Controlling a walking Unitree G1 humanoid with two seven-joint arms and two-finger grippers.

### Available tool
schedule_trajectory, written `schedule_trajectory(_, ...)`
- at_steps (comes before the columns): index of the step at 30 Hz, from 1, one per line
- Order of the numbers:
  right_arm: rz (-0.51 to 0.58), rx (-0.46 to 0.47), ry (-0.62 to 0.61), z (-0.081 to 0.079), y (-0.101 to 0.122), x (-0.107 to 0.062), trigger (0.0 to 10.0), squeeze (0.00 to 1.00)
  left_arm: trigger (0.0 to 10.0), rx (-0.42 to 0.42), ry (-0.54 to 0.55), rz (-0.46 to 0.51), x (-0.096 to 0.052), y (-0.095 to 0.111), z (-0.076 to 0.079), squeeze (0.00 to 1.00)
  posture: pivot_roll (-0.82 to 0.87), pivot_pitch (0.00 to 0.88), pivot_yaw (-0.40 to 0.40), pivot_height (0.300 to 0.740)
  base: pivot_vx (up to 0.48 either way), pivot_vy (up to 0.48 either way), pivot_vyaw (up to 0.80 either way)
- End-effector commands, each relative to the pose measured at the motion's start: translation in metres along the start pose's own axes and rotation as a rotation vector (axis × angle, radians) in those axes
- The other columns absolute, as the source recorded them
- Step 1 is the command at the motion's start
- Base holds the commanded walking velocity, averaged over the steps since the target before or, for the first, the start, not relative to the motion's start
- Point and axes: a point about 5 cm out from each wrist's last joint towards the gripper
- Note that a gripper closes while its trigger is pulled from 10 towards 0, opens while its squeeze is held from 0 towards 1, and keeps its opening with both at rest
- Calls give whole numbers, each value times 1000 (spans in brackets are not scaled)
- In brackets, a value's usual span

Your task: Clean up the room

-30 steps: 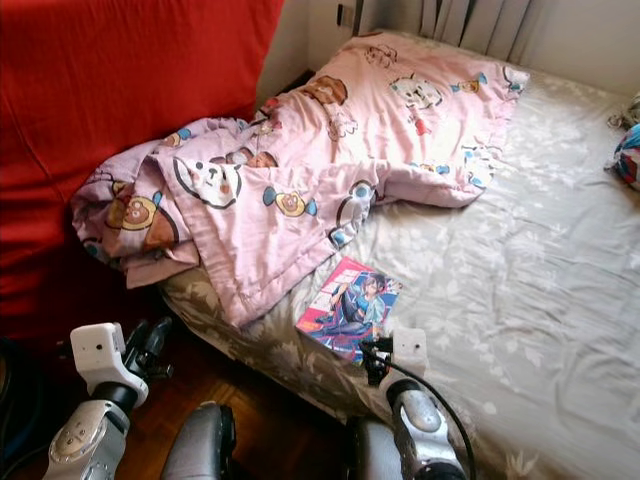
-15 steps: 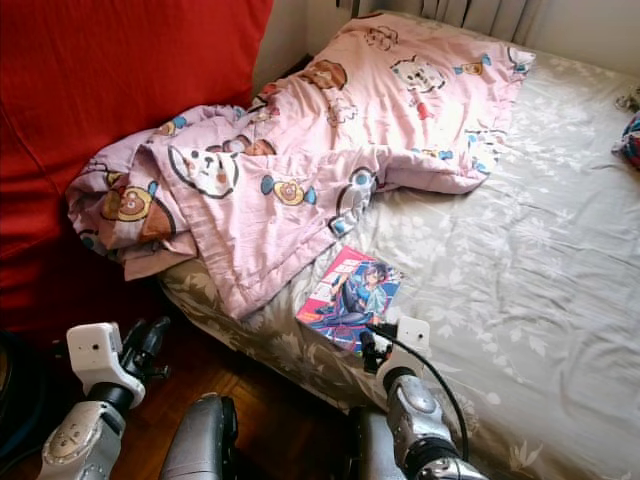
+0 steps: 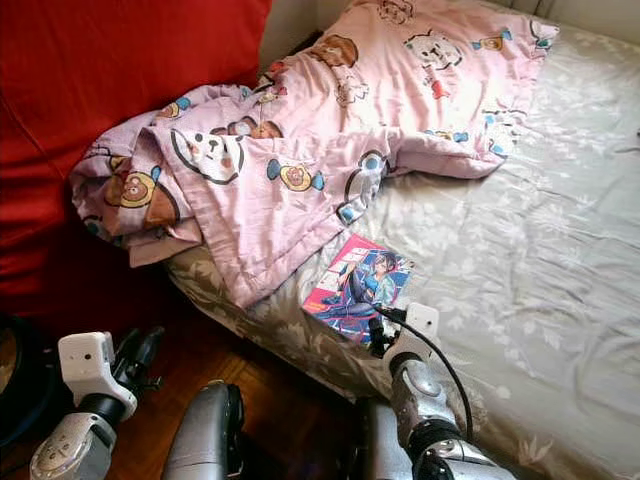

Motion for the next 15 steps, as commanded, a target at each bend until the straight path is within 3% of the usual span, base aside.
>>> schedule_trajectory(1,-53,9,-12,3,-12,-2,10000,0,10000,-8,12,-29,-6,-5,-1,0,184,287,-21,602,0,0,0)
schedule_trajectory(3,-64,22,-8,2,-14,-3,10000,0,10000,-8,14,-32,-8,-5,-2,0,186,288,-20,602,0,0,0)
schedule_trajectory(4,-76,26,-2,2,-17,-4,6118,0,10000,-8,15,-33,-9,-5,-2,0,187,290,-20,602,0,0,0)
schedule_trajectory(5,-80,23,0,2,-18,-4,6118,0,10000,-8,15,-33,-9,-5,-2,0,187,290,-20,602,0,0,0)
schedule_trajectory(6,-90,8,1,2,-19,-4,2353,0,10000,-8,16,-35,-9,-5,-3,0,188,291,-20,602,0,0,0)
schedule_trajectory(7,-96,-2,3,1,-20,-4,0,0,10000,-7,17,-36,-9,-5,-3,0,188,291,-20,602,0,0,0)
schedule_trajectory(9,-97,4,3,1,-21,-4,0,0,10000,-6,20,-37,-10,-4,-3,0,188,291,-19,602,0,0,0)
schedule_trajectory(10,-96,7,3,1,-21,-4,2588,0,10000,-6,22,-37,-10,-4,-4,0,191,292,-19,602,0,0,0)
schedule_trajectory(11,-98,8,0,1,-21,-4,10000,0,10000,-5,25,-39,-11,-4,-4,0,192,291,-18,602,0,0,0)
schedule_trajectory(15,-100,13,-2,1,-21,-4,10000,0,10000,-3,26,-42,-12,-4,-5,0,193,290,-17,602,0,0,0)
Point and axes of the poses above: a point about 5 cm out from each wrist's last joint towards the gripper, its own x axis pointing out of the wrist towards the gripper, its own y axis along the axis of the wrist's last joint, z = x × y, and after that the axes turned 14 degrees about -x, right-handed
